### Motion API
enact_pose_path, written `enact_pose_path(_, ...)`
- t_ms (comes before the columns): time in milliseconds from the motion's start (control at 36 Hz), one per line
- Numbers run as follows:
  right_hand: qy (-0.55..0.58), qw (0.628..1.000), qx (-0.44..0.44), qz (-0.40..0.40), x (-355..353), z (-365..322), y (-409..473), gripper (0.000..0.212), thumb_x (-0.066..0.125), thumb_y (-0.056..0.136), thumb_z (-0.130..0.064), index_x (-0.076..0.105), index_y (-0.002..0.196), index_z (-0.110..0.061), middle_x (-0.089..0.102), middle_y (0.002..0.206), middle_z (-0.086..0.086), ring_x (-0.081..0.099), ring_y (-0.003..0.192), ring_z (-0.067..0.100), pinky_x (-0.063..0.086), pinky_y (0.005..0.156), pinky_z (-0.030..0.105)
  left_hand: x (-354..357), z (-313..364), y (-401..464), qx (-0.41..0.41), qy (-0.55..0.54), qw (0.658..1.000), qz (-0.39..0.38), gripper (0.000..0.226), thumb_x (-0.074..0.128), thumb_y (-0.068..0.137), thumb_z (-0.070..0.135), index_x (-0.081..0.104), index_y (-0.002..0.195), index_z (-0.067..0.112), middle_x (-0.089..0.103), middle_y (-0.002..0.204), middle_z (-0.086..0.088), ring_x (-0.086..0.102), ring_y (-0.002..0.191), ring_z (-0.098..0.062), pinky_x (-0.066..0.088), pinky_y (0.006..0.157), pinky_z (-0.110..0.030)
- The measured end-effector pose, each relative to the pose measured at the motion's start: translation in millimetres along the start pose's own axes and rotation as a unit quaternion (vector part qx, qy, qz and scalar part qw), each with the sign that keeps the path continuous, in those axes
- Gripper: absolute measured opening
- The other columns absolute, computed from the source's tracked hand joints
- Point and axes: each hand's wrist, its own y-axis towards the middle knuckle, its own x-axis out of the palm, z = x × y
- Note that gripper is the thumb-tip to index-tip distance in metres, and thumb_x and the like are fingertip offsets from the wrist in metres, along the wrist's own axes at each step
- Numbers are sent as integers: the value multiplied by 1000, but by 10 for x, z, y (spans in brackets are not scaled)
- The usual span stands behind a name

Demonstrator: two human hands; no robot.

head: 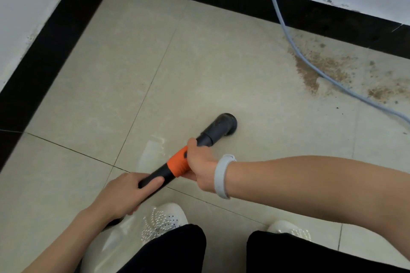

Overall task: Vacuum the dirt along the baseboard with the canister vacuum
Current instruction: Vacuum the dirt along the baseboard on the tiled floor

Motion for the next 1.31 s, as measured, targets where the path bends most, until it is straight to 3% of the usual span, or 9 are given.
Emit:
enact_pose_path(83, 31, 999, 17, 7, -205, 95, -23, 38, 34, 100, -45, 50, 90, -11, 58, 81, 7, 63, 78, 23, 55, 90, 45, 84, 122, 19, 18, 25, 999, -7, 46, 42, 90, 63, 55, 68, 25, 56, 43, 6, 59, 44, -9, 48, 62, -26)
enact_pose_path(194, 75, 997, 8, 16, -305, -107, -7, 30, 38, 101, -40, 44, 106, -10, 55, 85, 5, 58, 74, 19, 57, 86, 44, 56, 266, 106, 27, 28, 999, 36, 53, 36, 87, 72, 56, 71, 26, 59, 46, 4, 61, 47, -9, 48, 62, -26)
enact_pose_path(306, 58, 998, -11, -5, -118, -246, 40, 39, 36, 100, -44, 48, 116, -11, 56, 106, 9, 60, 91, 25, 58, 84, 45, -31, 179, 116, 9, 27, 997, 68, 57, 34, 87, 71, 56, 72, 21, 60, 46, 2, 59, 45, -9, 48, 62, -27)
enact_pose_path(389, 29, 999, -27, -22, 169, -227, 44, 46, 37, 95, -49, 52, 112, -9, 61, 106, 11, 62, 95, 29, 56, 87, 46, -62, -63, 37, -20, -30, 998, 60, 77, 28, 71, 90, 54, 66, 17, 62, 46, -1, 57, 41, -12, 48, 62, -29)
enact_pose_path(500, 34, 999, -12, -21, 433, -114, 19, 55, 39, 91, -55, 50, 116, -7, 63, 102, 11, 65, 98, 32, 52, 93, 47, -13, -276, -53, -56, -76, 994, 50, 79, 23, 56, 88, 53, 62, 16, 63, 47, -6, 55, 39, -15, 44, 60, -30)
enact_pose_path(722, 43, 998, -34, -20, -304, -298, 83, 36, 37, 100, -44, 48, 104, -10, 57, 89, 6, 58, 73, 19, 57, 87, 43, 46, 303, 262, -9, -19, 998, 57, 65, 33, 80, 78, 51, 62, 18, 59, 43, -1, 56, 42, -13, 48, 62, -30)
enact_pose_path(889, 122, 991, -38, 31, -965, -390, 66, 27, 37, 101, -38, 42, 110, -12, 54, 106, 8, 57, 104, 28, 56, 81, 41, 141, 994, 442, 48, 41, 996, 64, 62, 33, 87, 74, 61, 73, 20, 64, 60, 2, 64, 64, -17, 44, 61, -28)
enact_pose_path(1000, 149, 989, -15, 15, -1097, -149, 45, 26, 41, 101, -36, 42, 112, -12, 52, 108, 9, 55, 100, 27, 52, 64, 35, 285, 1026, 331, 66, 77, 994, 26, 62, 32, 87, 74, 61, 79, 19, 62, 62, 2, 65, 65, -17, 47, 66, -29)
enact_pose_path(1306, 127, 988, -49, 67, -1036, -258, 165, 27, 43, 100, -35, 45, 107, -9, 54, 102, 10, 57, 98, 28, 54, 69, 39, 304, 942, 518, 76, 2, 997, 21, 67, 31, 86, 77, 62, 77, 18, 61, 60, 4, 63, 64, -18, 47, 66, -29)
